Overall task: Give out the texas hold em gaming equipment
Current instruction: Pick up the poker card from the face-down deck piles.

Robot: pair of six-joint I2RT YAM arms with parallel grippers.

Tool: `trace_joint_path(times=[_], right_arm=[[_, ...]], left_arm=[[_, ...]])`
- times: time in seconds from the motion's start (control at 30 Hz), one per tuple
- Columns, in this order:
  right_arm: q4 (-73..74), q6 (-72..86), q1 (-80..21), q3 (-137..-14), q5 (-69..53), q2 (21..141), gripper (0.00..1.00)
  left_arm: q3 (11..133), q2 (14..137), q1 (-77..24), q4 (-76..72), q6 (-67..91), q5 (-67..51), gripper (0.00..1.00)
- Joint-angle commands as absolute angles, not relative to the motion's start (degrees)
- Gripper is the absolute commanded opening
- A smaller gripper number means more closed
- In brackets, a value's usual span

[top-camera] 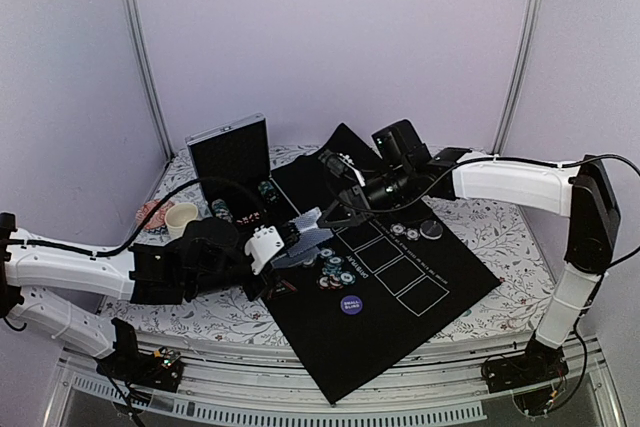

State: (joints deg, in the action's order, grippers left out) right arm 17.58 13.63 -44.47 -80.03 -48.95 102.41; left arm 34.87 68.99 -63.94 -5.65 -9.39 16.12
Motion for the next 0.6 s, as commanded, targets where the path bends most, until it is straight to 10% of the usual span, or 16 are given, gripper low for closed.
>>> trace_joint_path(times=[0.0, 0.57], right_arm=[[18.6, 11.9, -43.4, -81.7, -49.1, 99.4, 0.02], [23.6, 8.3, -21.6, -86.4, -43.4, 94.3, 0.02]], left_arm=[[35.0, 67.4, -63.3, -6.8, -8.7, 16.3, 0.48], [35.4, 66.3, -63.2, -7.5, -9.8, 16.6, 0.48]])
